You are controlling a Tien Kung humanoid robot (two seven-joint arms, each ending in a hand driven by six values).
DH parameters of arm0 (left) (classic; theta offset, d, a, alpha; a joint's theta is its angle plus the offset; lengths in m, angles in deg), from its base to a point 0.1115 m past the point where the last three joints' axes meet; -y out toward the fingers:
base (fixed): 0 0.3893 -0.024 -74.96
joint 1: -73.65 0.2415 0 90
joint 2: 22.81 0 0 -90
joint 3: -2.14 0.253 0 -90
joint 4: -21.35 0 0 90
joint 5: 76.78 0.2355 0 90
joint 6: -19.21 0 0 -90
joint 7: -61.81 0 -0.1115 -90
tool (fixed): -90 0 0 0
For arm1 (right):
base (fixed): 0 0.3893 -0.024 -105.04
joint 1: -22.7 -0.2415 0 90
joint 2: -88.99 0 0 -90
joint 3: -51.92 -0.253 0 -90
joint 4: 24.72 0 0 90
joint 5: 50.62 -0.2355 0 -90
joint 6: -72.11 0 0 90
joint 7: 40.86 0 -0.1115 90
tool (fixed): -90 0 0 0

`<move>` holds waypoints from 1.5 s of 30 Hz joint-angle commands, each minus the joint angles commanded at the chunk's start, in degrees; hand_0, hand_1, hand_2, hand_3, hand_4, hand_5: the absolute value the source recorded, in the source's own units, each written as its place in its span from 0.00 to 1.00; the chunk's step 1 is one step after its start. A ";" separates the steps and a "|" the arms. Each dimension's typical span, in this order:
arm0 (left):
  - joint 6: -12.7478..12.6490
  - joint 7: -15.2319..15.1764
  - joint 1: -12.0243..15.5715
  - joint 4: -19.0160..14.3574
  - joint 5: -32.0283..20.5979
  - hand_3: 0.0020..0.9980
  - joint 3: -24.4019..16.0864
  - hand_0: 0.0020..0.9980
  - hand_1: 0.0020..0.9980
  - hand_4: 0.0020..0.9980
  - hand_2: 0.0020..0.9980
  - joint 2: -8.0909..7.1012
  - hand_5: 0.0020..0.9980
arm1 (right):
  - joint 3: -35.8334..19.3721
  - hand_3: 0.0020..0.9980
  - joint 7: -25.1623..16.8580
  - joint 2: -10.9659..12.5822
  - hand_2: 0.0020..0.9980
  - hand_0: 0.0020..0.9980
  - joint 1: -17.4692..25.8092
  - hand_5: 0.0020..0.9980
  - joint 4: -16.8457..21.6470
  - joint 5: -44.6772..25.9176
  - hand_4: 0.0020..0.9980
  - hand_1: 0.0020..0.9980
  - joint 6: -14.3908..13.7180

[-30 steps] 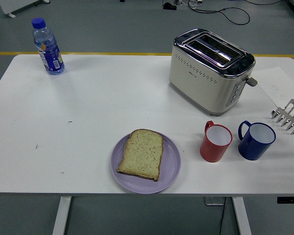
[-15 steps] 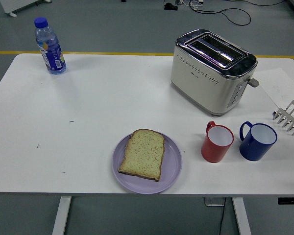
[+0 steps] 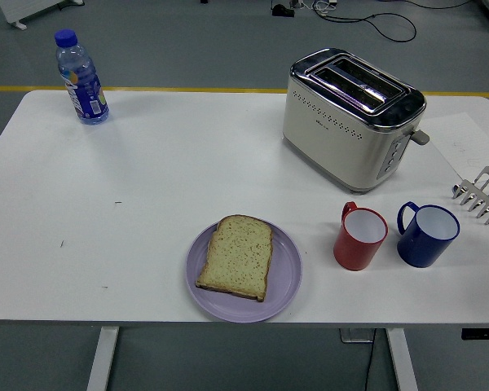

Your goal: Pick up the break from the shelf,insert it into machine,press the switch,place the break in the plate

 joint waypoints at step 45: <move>1.66 -0.78 -1.55 0.00 6.57 0.54 -2.65 0.61 0.47 0.28 0.47 0.00 0.93 | 7.29 0.65 -10.88 -2.65 0.73 0.75 -7.50 0.25 -11.45 -30.27 0.59 0.72 -3.64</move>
